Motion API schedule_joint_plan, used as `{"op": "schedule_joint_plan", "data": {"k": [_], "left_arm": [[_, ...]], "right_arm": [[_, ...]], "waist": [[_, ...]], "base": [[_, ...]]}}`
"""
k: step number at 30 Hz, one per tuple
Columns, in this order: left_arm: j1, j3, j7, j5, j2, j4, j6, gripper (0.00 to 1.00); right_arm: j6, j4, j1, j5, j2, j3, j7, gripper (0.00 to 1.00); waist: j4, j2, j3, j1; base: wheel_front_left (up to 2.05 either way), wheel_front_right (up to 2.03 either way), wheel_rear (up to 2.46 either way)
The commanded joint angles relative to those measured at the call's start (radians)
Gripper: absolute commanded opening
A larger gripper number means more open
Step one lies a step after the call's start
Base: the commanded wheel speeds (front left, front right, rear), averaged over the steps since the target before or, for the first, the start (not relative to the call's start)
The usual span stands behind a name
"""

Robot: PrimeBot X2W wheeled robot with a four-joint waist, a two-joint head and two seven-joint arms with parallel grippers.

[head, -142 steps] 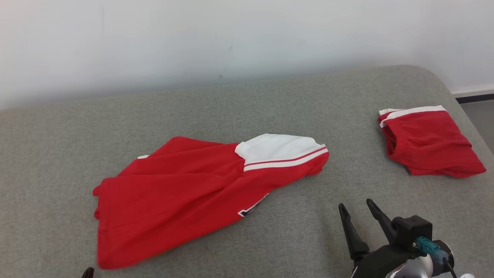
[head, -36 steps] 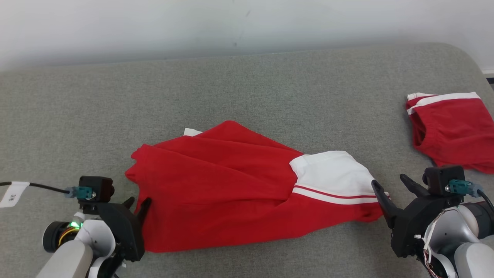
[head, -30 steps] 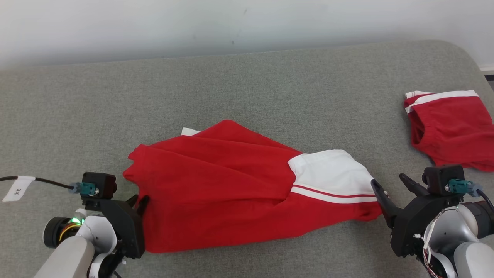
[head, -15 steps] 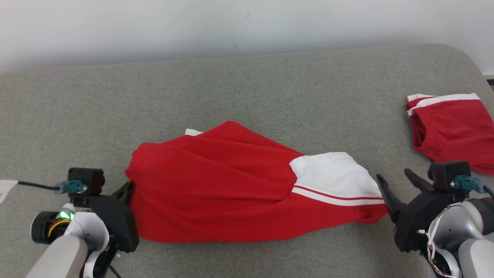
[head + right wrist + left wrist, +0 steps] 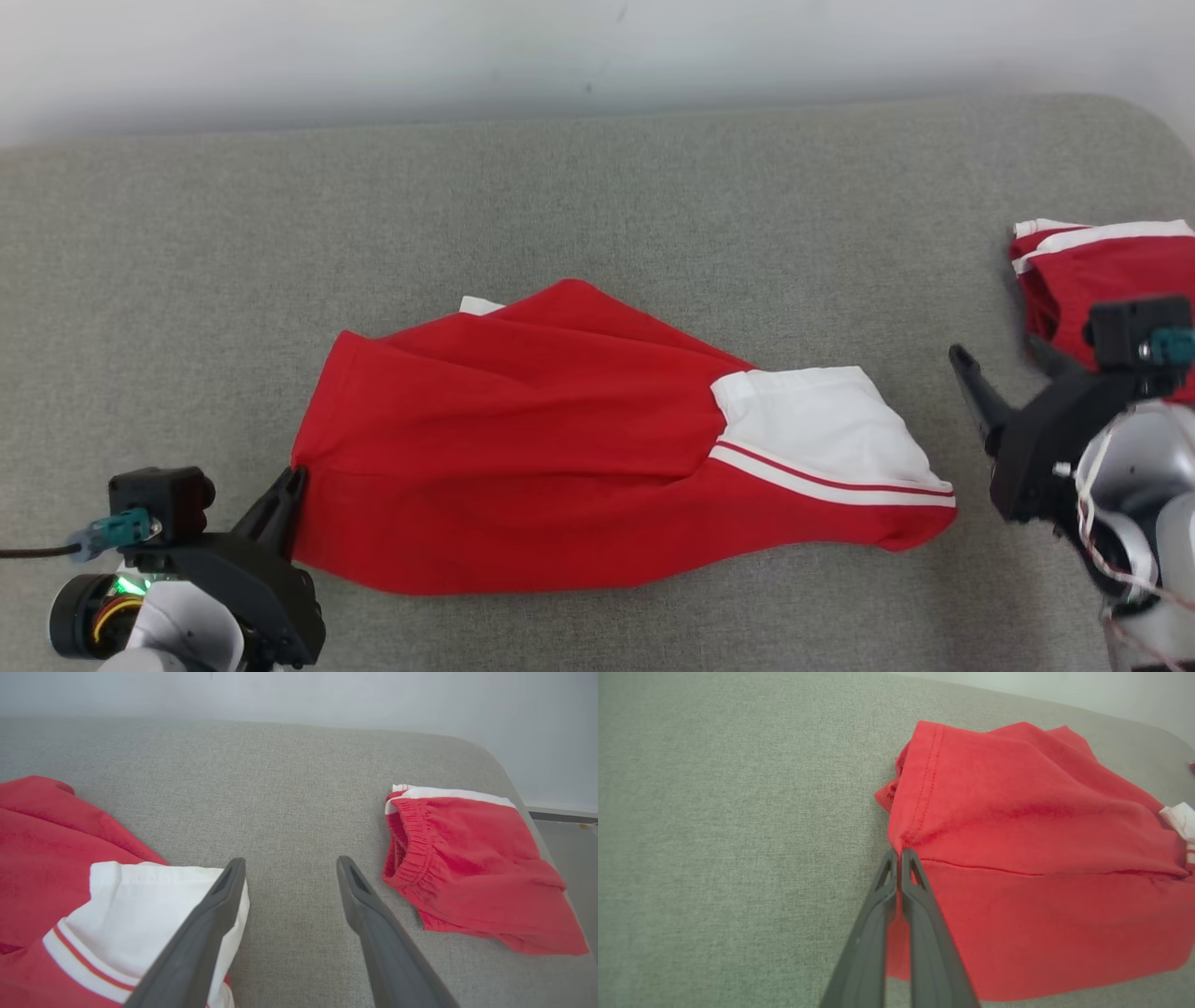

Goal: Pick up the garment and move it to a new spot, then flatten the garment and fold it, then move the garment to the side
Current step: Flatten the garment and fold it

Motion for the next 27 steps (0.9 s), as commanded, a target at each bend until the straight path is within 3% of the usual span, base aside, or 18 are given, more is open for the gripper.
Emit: {"op": "schedule_joint_plan", "data": {"k": [1,7,12,18,27], "left_arm": [[0.014,-0.002,0.002,0.004,0.006,-0.013,0.007,0.00],[0.035,-0.028,0.012,0.019,-0.007,-0.063,0.026,0.00],[0.036,-0.040,0.015,0.023,-0.011,-0.072,0.030,0.00],[0.030,-0.042,0.020,0.021,-0.007,-0.077,0.030,0.00],[0.015,-0.037,0.027,0.013,0.000,-0.089,0.039,0.00]], "right_arm": [[-0.003,0.014,-0.028,-0.009,0.000,-0.006,0.012,1.00],[-0.003,0.133,-0.130,-0.051,0.009,0.017,0.119,1.00],[-0.003,0.152,-0.138,-0.059,0.011,0.038,0.180,1.00],[-0.003,0.185,-0.146,-0.134,0.005,0.018,0.174,1.00],[-0.003,0.253,-0.164,-0.156,0.031,0.104,0.154,1.00]], "waist": [[0.002,0.0000,0.023,0.0001],[0.023,0.0000,0.069,0.0001],[0.042,0.0000,0.080,0.0001],[0.053,0.0000,0.082,0.0001],[0.055,0.0000,0.101,0.0001]], "base": [[0.00,0.00,0.00],[0.00,0.00,0.00],[0.00,0.00,0.00],[0.00,0.00,0.00],[0.00,0.00,0.00]]}}
